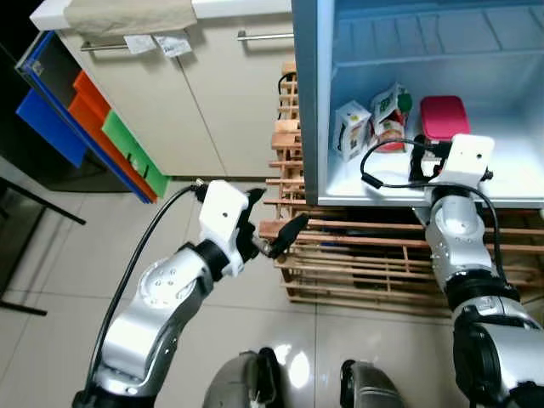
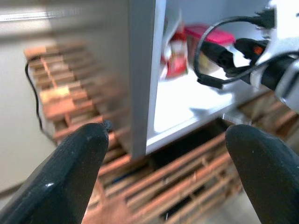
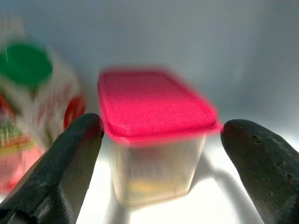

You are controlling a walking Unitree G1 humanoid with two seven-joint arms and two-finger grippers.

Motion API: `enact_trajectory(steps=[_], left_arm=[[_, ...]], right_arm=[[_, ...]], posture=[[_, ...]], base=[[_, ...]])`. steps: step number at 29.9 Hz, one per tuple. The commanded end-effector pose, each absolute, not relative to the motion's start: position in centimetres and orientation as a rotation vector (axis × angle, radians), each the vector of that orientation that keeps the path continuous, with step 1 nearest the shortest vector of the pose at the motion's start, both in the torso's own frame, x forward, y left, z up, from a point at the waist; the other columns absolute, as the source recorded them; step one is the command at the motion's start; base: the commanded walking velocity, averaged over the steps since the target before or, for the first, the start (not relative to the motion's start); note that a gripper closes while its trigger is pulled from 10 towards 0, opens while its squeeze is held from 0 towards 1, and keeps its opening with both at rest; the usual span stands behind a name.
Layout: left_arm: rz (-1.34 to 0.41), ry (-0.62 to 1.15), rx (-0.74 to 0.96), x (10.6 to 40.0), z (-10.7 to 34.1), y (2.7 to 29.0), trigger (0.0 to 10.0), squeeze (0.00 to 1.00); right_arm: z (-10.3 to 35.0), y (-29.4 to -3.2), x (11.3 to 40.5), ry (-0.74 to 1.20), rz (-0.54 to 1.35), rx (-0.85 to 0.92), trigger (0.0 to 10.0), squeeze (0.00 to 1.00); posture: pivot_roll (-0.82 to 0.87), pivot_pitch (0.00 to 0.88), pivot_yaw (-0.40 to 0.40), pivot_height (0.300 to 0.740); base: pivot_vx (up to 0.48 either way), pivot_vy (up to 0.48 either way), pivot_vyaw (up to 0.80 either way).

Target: Restocking fridge

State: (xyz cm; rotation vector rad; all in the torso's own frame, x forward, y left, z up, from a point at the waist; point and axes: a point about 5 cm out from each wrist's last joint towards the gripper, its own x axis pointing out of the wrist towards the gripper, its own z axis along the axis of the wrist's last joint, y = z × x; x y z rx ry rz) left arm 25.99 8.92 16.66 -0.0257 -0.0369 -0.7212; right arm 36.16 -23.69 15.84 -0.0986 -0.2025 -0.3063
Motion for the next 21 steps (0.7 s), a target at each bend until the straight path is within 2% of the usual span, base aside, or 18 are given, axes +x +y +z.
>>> enact_trajectory(steps=[1, 2, 3, 4, 8, 10, 15, 18, 19, 21], left_arm=[[-0.698, -0.043, -0.011, 26.5, 16.1, 8.7, 10.0, 0.00], [-0.698, -0.043, -0.011, 26.5, 16.1, 8.7, 10.0, 0.00], [-0.703, -0.058, -0.023, 27.5, 15.9, 7.7, 10.0, 0.00], [-0.705, -0.066, -0.027, 27.9, 15.9, 7.3, 10.0, 0.00], [-0.698, -0.083, -0.057, 29.1, 16.2, 7.0, 10.0, 0.00], [-0.683, -0.087, -0.064, 30.1, 16.0, 6.8, 10.0, 0.00], [-0.658, -0.078, -0.078, 30.4, 15.7, 7.1, 10.0, 0.00], [-0.597, -0.049, -0.097, 30.5, 14.5, 8.1, 10.0, 0.00], [-0.597, -0.049, -0.097, 30.5, 14.5, 8.1, 10.0, 0.00], [-0.515, -0.043, -0.079, 30.3, 13.9, 9.9, 10.0, 0.00]], right_arm=[[16.4, -23.4, 36.0, -0.232, -0.310, -0.103, 10.0, 1.00], [16.4, -23.4, 36.0, -0.232, -0.310, -0.103, 10.0, 1.00], [16.3, -23.2, 35.8, -0.231, -0.303, -0.113, 10.0, 1.00], [16.3, -23.1, 35.7, -0.232, -0.302, -0.113, 10.0, 1.00], [15.8, -22.6, 34.2, -0.231, -0.292, -0.116, 10.0, 1.00], [15.4, -22.7, 33.2, -0.212, -0.281, -0.132, 10.0, 1.00], [15.1, -22.9, 32.2, -0.210, -0.291, -0.122, 10.0, 1.00], [13.6, -22.3, 29.2, -0.179, -0.281, -0.112, 10.0, 1.00], [13.6, -22.3, 29.2, -0.179, -0.281, -0.112, 10.0, 1.00], [11.5, -21.3, 26.4, -0.118, -0.244, -0.156, 10.0, 1.00]], posture=[[-0.03, 0.090, 0.060, 0.740], [-0.03, 0.090, 0.060, 0.740], [-0.06, 0.045, 0.040, 0.740], [-0.06, 0.037, 0.037, 0.740], [-0.09, 0.000, 0.020, 0.740], [-0.12, 0.000, 0.016, 0.740], [-0.13, 0.000, 0.017, 0.740], [-0.13, 0.000, 0.015, 0.740], [-0.13, 0.000, 0.015, 0.740], [-0.10, 0.000, 0.009, 0.740]], base=[[0.000, 0.000, 0.00], [0.000, 0.000, 0.00], [0.000, 0.000, 0.00], [0.000, 0.000, 0.00], [0.000, 0.000, 0.00], [0.000, 0.000, 0.00], [0.000, 0.000, 0.00], [0.000, 0.000, 0.00], [0.000, 0.000, 0.00], [0.000, 0.000, 0.00]])
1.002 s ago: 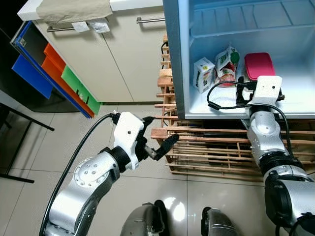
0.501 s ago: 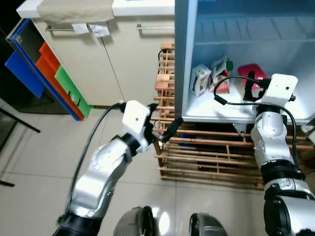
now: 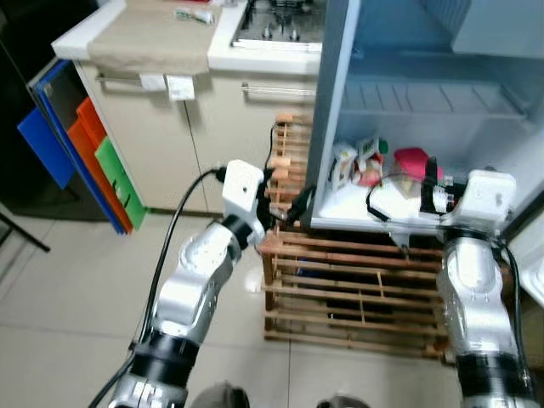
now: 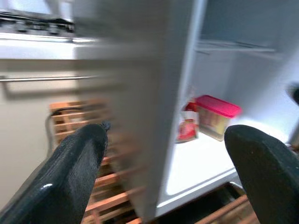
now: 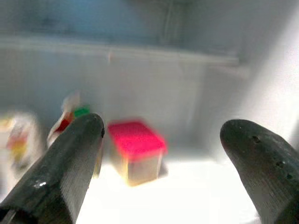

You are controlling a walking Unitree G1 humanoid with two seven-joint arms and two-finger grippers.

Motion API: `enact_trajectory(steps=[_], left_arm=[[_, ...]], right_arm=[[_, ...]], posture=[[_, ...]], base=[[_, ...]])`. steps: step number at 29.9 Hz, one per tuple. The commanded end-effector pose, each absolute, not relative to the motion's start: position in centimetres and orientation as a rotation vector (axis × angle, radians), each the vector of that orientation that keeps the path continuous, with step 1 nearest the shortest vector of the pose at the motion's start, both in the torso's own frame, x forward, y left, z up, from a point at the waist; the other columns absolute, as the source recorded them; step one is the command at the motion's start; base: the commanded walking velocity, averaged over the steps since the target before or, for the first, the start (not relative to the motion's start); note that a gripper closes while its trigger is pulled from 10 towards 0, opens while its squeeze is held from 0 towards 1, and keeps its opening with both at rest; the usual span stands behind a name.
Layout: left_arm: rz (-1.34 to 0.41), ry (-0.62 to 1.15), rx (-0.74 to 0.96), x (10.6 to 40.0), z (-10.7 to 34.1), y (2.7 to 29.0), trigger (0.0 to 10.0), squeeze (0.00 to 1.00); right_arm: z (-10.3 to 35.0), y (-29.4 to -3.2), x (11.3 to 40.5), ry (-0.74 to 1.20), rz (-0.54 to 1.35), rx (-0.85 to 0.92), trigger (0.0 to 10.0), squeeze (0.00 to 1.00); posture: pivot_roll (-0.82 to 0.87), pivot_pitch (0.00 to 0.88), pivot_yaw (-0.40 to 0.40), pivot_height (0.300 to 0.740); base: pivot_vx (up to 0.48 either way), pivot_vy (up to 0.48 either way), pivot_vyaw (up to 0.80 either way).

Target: Restocking fridge

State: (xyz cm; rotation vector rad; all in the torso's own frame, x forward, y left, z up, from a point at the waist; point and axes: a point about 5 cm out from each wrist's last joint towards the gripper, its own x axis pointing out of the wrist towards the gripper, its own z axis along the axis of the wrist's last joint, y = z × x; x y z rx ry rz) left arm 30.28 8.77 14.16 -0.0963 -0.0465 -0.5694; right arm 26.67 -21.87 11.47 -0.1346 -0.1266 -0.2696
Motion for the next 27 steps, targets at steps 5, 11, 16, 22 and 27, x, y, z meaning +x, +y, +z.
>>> enact_trajectory(steps=[5, 11, 16, 22, 27], left_arm=[[-0.483, -0.076, -0.001, 29.3, 13.4, 11.7, 10.0, 0.00], [-0.528, -0.083, 0.034, 28.0, 12.8, 11.3, 10.0, 0.00], [-0.500, -0.120, -0.022, 29.1, 13.7, 10.3, 10.0, 0.00], [-0.480, -0.105, -0.039, 29.8, 13.7, 10.1, 10.0, 0.00], [-0.445, -0.096, -0.101, 30.6, 14.1, 10.1, 10.0, 0.00]], right_arm=[[9.0, -21.5, 24.5, -0.025, -0.231, -0.180, 10.0, 0.00], [8.5, -22.0, 24.7, 0.021, -0.236, -0.161, 10.0, 0.00], [9.6, -21.5, 26.6, -0.004, -0.209, -0.135, 10.0, 0.00], [10.4, -22.2, 27.9, -0.009, -0.247, -0.076, 10.0, 0.00], [10.2, -22.2, 27.8, 0.005, -0.258, -0.021, 10.0, 0.00]], posture=[[-0.09, 0.000, 0.007, 0.740], [-0.09, 0.000, 0.018, 0.740], [-0.14, 0.000, 0.025, 0.740], [-0.14, 0.000, 0.023, 0.740], [-0.13, 0.000, 0.021, 0.740]], base=[[0.000, 0.000, 0.00], [0.000, 0.000, 0.00], [0.000, 0.000, 0.00], [-0.112, -0.165, 0.00], [-0.332, -0.346, 0.00]])
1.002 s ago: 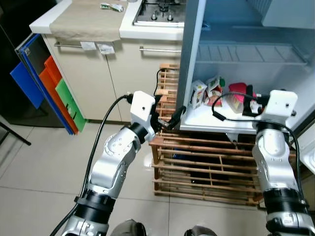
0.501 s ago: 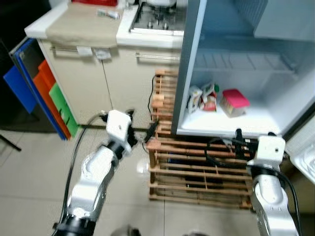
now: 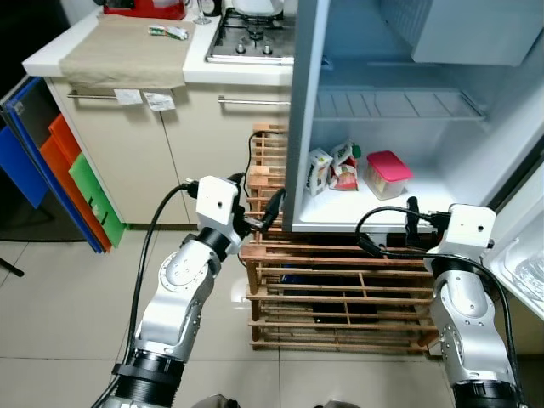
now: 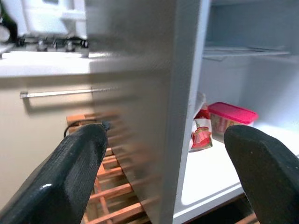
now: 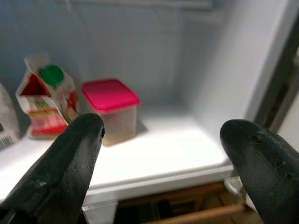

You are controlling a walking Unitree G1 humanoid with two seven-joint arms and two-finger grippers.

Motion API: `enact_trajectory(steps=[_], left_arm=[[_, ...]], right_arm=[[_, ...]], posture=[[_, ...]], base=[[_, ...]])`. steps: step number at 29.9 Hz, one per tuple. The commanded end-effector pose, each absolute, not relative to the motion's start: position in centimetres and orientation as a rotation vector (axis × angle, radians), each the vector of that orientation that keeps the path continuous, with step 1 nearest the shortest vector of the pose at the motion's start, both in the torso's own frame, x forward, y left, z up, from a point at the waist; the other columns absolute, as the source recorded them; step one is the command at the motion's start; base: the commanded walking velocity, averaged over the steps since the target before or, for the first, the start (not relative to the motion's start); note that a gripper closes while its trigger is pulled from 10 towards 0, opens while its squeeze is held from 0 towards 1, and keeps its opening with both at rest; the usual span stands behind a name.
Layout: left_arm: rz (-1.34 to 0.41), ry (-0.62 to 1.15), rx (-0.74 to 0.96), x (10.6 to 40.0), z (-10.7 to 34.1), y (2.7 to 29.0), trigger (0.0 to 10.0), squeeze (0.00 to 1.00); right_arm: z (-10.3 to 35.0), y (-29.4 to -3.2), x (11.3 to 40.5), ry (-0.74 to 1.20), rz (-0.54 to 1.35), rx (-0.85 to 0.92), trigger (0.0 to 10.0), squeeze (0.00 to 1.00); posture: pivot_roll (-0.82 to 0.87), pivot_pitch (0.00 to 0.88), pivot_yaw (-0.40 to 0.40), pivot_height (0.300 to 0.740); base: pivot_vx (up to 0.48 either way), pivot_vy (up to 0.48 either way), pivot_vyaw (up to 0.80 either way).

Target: Restocking fridge

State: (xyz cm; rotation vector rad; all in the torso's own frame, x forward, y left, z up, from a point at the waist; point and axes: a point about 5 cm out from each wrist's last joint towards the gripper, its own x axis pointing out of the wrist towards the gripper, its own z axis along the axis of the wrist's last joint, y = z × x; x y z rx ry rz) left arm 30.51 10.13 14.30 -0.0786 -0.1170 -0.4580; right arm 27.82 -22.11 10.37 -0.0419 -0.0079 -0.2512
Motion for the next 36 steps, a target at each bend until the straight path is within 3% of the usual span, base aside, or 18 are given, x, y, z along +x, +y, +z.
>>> enact_trajectory(steps=[1, 14, 23, 27, 28, 30, 35, 36], left_arm=[[-0.445, -0.096, -0.101, 30.6, 14.1, 10.1, 10.0, 0.00], [-0.440, -0.079, -0.107, 30.8, 13.7, 10.0, 10.0, 0.00], [-0.424, -0.067, -0.118, 31.3, 13.4, 9.8, 10.0, 0.00], [-0.385, -0.045, -0.129, 32.0, 13.0, 10.0, 10.0, 0.00], [-0.356, -0.015, -0.137, 32.4, 12.4, 10.4, 10.0, 0.00], [-0.348, 0.032, -0.097, 32.5, 11.3, 10.7, 10.0, 0.00], [-0.399, 0.139, -0.040, 32.1, 8.9, 10.8, 10.0, 0.00], [-0.504, 0.263, 0.063, 31.1, 6.0, 10.5, 10.0, 0.00]], right_arm=[[10.2, -22.2, 27.8, 0.005, -0.258, -0.021, 10.0, 0.00], [10.0, -22.0, 27.5, 0.008, -0.247, -0.041, 10.0, 0.00], [5.2, -23.2, 24.7, 0.203, -0.096, -0.079, 10.0, 0.00], [2.6, -25.6, 23.3, 0.360, -0.183, -0.152, 10.0, 0.00], [-0.1, -29.1, 21.0, 0.569, -0.369, -0.212, 10.0, 0.00], [-1.4, -32.8, 18.1, 0.724, -0.594, -0.238, 10.0, 0.00], [-1.2, -35.8, 16.2, 0.780, -0.753, -0.261, 10.0, 0.00], [0.0, -38.0, 15.7, 0.761, -0.843, -0.323, 10.0, 0.00]], posture=[[-0.13, 0.000, 0.021, 0.740], [-0.14, 0.000, 0.033, 0.740], [-0.16, 0.000, 0.028, 0.740], [-0.17, 0.000, 0.025, 0.740], [-0.17, 0.000, 0.024, 0.740], [-0.18, 0.000, 0.026, 0.740], [-0.18, 0.000, 0.031, 0.740], [-0.18, 0.000, 0.032, 0.740]], base=[[-0.330, -0.349, 0.00], [-0.245, -0.349, 0.00], [0.000, 0.000, 0.00], [0.000, 0.000, 0.00], [0.000, 0.000, 0.00], [0.000, 0.000, 0.00], [0.000, 0.000, 0.00], [0.000, 0.000, 0.00]])
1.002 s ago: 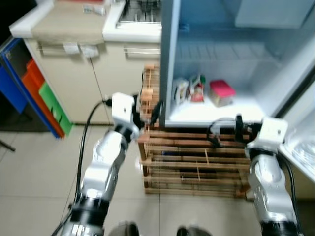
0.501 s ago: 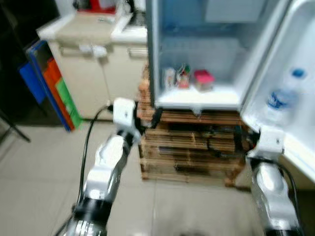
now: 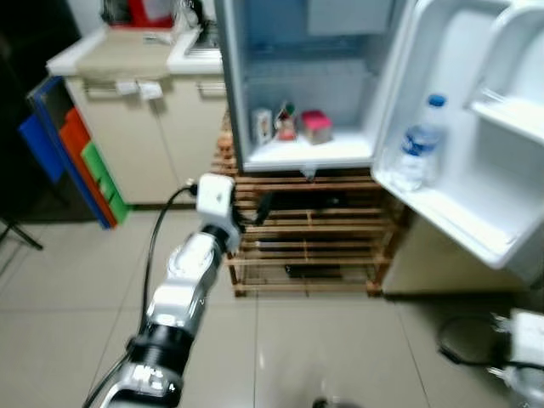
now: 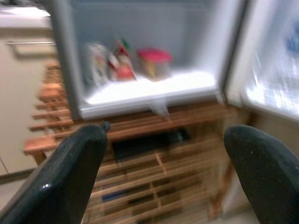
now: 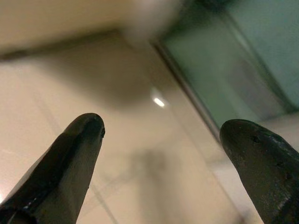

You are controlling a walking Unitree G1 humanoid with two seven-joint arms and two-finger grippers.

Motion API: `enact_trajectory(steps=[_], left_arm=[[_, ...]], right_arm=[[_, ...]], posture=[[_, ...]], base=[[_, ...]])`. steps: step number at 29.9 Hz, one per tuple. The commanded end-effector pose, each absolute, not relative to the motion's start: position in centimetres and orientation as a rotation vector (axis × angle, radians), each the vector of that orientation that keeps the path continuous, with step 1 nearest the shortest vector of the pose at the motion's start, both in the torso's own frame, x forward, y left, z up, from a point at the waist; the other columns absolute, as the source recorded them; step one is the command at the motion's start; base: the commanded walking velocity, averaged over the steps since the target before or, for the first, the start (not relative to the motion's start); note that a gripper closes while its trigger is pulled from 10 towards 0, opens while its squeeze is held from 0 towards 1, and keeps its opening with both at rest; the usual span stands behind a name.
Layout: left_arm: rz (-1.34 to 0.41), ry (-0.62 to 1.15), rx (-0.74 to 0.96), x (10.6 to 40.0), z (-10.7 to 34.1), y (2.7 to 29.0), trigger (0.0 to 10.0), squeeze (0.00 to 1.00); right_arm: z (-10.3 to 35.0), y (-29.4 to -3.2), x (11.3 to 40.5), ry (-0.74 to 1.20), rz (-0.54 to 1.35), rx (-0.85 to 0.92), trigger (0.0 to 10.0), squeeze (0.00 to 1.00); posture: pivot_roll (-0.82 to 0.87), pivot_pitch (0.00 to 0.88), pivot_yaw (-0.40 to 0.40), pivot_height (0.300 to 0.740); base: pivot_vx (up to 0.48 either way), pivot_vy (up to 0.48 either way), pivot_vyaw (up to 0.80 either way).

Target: Restocking fridge

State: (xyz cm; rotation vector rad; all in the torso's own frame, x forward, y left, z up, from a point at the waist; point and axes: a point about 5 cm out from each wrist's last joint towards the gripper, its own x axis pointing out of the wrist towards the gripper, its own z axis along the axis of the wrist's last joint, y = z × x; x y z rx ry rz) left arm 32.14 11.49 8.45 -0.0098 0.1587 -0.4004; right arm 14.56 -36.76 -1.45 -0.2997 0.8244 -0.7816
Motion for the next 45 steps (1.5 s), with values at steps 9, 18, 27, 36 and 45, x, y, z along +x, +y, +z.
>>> enact_trajectory(steps=[9, 18, 27, 36, 45], left_arm=[[-0.681, 0.170, 0.049, 30.2, 6.0, 8.2, 10.0, 0.00], [-0.574, -0.050, -0.036, 28.8, 8.2, 10.6, 10.0, 0.00], [-0.608, 0.035, -0.036, 25.7, 7.2, 13.2, 10.0, 0.00], [-0.524, 0.099, -0.068, 26.6, 6.2, 15.0, 10.0, 0.00], [-0.609, 0.040, 0.029, 25.2, 7.0, 15.2, 10.0, 0.00]], right_arm=[[8.5, -45.5, 15.1, 0.452, -1.243, -0.482, 10.0, 0.00], [16.8, -45.4, 21.4, 0.017, -1.059, -0.360, 10.0, 0.00], [18.8, -43.3, 24.6, -0.115, -0.823, -0.235, 10.0, 0.00], [17.7, -38.4, 27.1, -0.108, -0.407, -0.017, 10.0, 0.00], [13.3, -32.4, 23.3, 0.189, 0.238, 0.110, 10.0, 0.00]], posture=[[-0.20, 0.000, 0.047, 0.740], [-0.20, 0.000, 0.063, 0.740], [-0.18, 0.000, 0.049, 0.740], [-0.18, 0.000, 0.048, 0.740], [-0.18, 0.000, 0.047, 0.740]], base=[[0.000, 0.000, 0.00], [0.000, 0.000, 0.00], [0.000, 0.000, 0.00], [0.000, 0.000, 0.00], [0.000, 0.000, 0.00]])
